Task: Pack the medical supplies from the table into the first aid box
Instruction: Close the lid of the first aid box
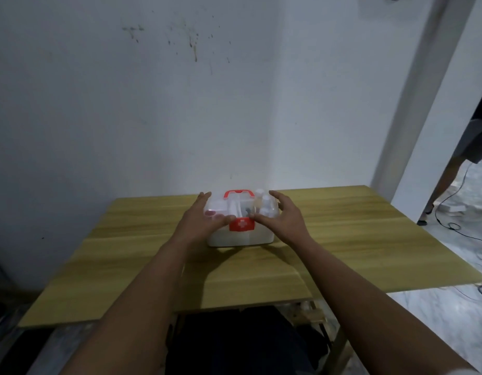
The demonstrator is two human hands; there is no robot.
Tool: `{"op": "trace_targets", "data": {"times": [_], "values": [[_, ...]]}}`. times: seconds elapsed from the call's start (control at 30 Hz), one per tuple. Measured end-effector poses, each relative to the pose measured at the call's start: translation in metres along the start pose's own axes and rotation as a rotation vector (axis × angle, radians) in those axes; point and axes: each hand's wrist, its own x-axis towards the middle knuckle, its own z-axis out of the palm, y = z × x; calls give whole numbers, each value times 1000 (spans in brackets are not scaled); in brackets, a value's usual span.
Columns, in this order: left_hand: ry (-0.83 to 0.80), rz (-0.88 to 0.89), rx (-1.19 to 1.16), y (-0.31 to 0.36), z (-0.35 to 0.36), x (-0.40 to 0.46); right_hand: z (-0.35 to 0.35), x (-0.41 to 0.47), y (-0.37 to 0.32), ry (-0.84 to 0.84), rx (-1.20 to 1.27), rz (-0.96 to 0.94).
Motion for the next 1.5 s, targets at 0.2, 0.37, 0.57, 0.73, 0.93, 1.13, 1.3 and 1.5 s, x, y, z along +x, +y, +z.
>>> {"op": "trace_targets", "data": {"times": [0.2,0.37,0.57,0.73,0.93,1.13,1.3,1.5], "values": [[-19,69,164,-6,-3,0,-3,-9,-3,-64,-18,-34],[40,113,134,-13,4,4,1,-2,6,-43,-93,-56],[17,123,79,-21,11,28,3,21,14,-101,-91,-87],[16,94,30,-29,19,65,12,50,27,-112,-3,-65],[11,100,28,-39,26,118,27,96,46,-128,66,-5],[27,116,65,-45,33,154,40,129,57,-149,88,19],[34,117,75,-47,34,161,46,139,67,-132,59,8],[6,58,167,-30,29,153,39,134,52,-125,-64,27]]}}
